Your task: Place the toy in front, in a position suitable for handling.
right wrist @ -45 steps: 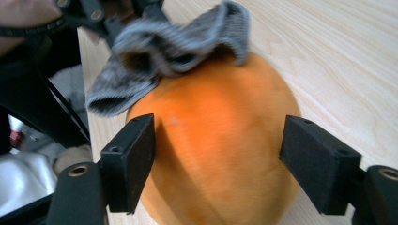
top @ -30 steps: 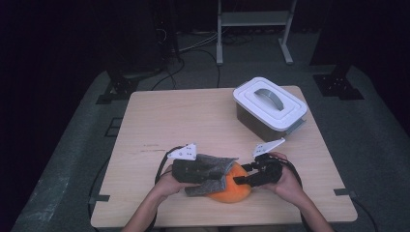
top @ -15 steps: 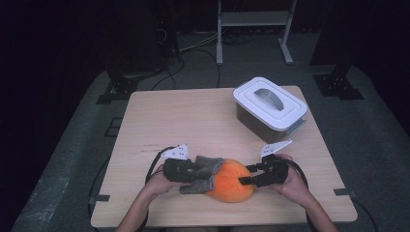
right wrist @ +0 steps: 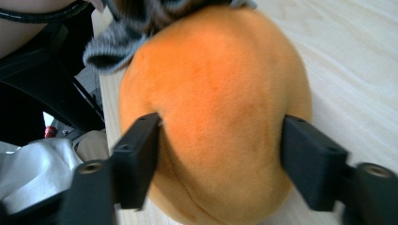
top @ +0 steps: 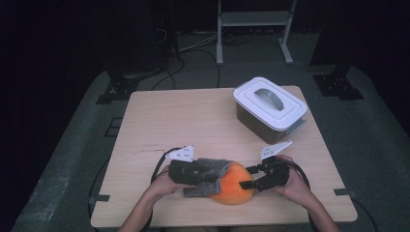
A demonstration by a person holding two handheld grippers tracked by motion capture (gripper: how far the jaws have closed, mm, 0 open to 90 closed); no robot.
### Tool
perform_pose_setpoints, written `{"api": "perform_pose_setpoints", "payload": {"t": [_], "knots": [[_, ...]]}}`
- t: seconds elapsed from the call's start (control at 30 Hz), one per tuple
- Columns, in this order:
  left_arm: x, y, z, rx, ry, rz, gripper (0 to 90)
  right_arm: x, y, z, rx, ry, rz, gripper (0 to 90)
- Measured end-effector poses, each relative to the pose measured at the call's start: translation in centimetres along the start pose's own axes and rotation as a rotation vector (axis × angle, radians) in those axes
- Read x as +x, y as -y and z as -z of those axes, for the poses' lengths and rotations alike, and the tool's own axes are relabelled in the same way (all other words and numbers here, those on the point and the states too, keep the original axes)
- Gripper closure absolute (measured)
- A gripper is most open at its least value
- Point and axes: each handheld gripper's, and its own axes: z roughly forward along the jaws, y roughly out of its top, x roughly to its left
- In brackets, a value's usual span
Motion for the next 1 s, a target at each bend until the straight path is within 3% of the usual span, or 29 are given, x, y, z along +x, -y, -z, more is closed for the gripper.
{"api": "perform_pose_setpoints", "payload": {"t": [0.13, 0.3, 0.37, 0.4, 0.43, 0.6, 0.67, 0.77, 1.0], "knots": [[-0.1, 0.0, 0.0, 0.029, 0.023, -0.011, 70.9, -0.3, -0.4, -0.2, 0.0, 0.032, 0.008, 12.6], [0.1, 0.0, -0.2, 0.021, 0.002, -0.009, 70.9, -1.0, -0.2, -1.6, 0.011, -0.032, -0.091, 13.4], [0.1, 0.0, -0.1, 0.016, -0.004, -0.005, 71.1, -0.8, -0.3, -1.8, 0.011, -0.032, -0.091, 17.5], [0.3, 0.0, 0.0, -0.002, -0.018, 0.006, 71.2, -0.4, -0.7, -1.5, 0.012, 0.01, -0.063, 33.8], [0.4, 0.0, 0.2, -0.005, -0.024, 0.007, 71.3, -0.2, -0.9, -1.4, 0.005, 0.028, -0.045, 37.7], [0.4, -0.6, 0.9, -0.074, -0.083, -0.009, 71.6, 1.7, -1.8, -0.9, -0.042, 0.19, 0.128, 40.9], [0.4, -0.8, 0.8, -0.095, -0.086, -0.009, 71.6, 2.2, -2.1, -0.9, -0.051, 0.241, 0.19, 39.7], [0.5, -0.5, 0.4, -0.071, -0.086, -0.007, 71.4, 2.2, -1.8, -1.2, -0.031, 0.242, 0.221, 37.6], [1.0, 0.6, 1.1, -0.009, -0.112, 0.008, 70.8, 2.2, -0.7, -0.9, -0.038, 0.209, 0.228, 37.1]]}}
